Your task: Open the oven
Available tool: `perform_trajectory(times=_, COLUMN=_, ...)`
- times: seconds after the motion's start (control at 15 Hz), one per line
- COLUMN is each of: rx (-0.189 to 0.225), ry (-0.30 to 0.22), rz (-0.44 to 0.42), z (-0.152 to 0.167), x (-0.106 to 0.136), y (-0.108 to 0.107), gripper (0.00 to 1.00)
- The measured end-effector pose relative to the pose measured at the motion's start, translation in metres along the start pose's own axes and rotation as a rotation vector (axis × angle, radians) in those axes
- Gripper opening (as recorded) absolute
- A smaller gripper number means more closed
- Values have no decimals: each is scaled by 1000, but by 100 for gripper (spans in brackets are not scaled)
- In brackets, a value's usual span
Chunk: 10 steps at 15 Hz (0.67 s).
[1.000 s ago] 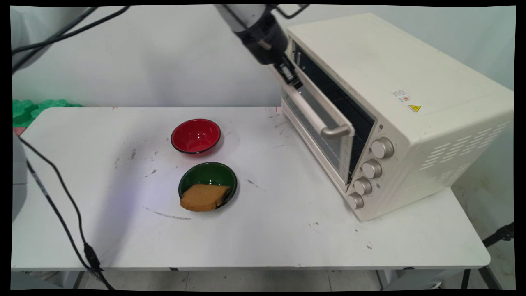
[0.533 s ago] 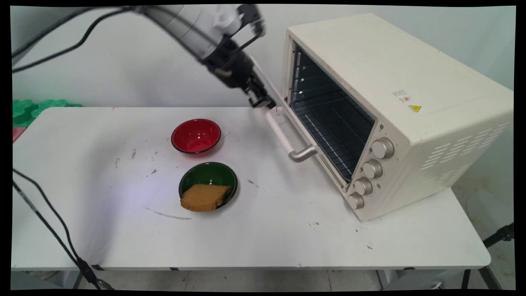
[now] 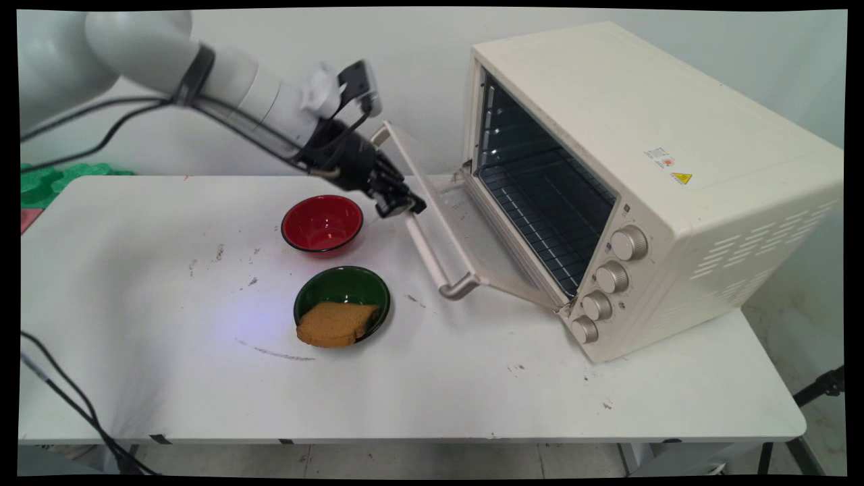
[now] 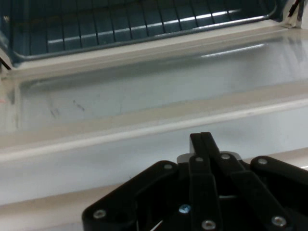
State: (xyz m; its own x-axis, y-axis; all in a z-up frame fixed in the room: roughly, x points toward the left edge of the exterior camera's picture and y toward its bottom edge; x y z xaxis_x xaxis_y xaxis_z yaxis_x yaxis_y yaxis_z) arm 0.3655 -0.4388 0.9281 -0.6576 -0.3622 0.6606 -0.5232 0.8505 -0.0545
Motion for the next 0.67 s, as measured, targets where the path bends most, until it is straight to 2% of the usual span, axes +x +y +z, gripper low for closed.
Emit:
perform_trajectory(times=0.47, rx=-32, ry=96, rz=-9, z=-2, x=-78, y=7, gripper=0)
perform_trajectory(times=0.67, rx=-38, ry=126, rz=-1, z=-8, x=-99, y=8, gripper=0)
